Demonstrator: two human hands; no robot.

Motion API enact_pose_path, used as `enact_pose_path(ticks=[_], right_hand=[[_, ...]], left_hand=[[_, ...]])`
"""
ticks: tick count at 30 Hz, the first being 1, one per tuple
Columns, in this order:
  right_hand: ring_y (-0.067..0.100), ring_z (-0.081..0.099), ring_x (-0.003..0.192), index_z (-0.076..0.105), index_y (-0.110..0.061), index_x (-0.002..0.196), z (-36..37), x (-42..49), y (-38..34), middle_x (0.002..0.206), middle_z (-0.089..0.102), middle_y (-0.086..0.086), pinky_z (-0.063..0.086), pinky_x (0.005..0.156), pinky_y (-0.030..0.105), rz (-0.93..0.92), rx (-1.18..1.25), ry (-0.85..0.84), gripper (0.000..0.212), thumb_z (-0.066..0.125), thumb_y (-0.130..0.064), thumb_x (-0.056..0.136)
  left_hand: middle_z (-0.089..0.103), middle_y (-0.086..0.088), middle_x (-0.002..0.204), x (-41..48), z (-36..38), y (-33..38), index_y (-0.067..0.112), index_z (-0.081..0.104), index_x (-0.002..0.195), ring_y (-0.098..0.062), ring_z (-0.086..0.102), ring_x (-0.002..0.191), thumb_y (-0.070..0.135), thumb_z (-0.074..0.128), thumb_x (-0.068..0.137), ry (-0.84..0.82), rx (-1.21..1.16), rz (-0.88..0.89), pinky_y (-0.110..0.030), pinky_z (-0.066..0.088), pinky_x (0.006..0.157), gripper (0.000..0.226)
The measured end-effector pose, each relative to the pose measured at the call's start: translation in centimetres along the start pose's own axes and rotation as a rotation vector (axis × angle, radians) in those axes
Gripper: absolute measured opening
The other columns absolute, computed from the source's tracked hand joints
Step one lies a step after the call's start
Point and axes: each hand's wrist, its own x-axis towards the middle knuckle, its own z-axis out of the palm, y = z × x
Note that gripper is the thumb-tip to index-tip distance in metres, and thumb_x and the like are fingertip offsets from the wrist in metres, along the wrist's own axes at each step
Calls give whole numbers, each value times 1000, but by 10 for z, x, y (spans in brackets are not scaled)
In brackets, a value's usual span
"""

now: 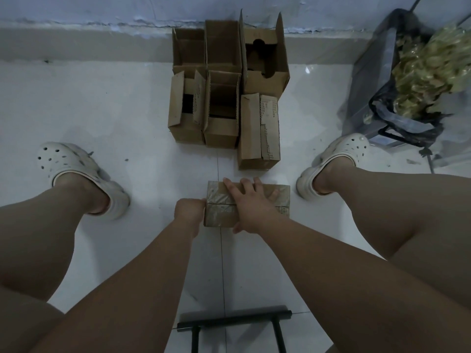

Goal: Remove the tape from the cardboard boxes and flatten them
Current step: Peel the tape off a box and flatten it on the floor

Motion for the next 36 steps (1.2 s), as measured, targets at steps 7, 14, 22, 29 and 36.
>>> enact_pose_path(ticks=[7,14,22,29,36], right_hand=[[34,-12,148,-14,-44,150,4,0,6,160,-2,4,8,107,77,1,33,38,122,82,-38,75],[31,-12,148,-13,-44,151,7,1,7,160,0,2,6,105,78,-45,13,36,122,82,-37,74],[31,-13,148,-13,-43,151,9,3,6,160,-1,3,5,105,77,-47,10,34,122,82,-35,75],[32,-13,148,-13,-43,151,11,3,5,160,-1,4,4,105,78,-49,8,35,121,82,-35,75],[30,-13,148,-14,-41,151,13,3,5,160,-2,2,4,105,78,-54,26,56,123,82,-35,74]], left_hand=[[38,-4,65,-2,-3,4,2,57,79,-10,26,40,6,56,93,-128,-208,-120,-12,22,33,14],[39,0,59,-4,-8,-3,9,53,74,-4,21,28,11,48,98,-240,-307,-262,-12,15,32,25],[57,-8,92,1,12,-11,8,58,93,-16,51,70,8,37,97,-36,-66,-27,-16,47,59,21],[50,-7,86,-4,10,-16,7,48,96,-23,49,78,1,40,89,194,142,222,-29,39,60,13],[64,-19,91,-6,4,-9,3,63,83,-31,60,85,28,46,99,50,-2,140,-39,50,81,34]])
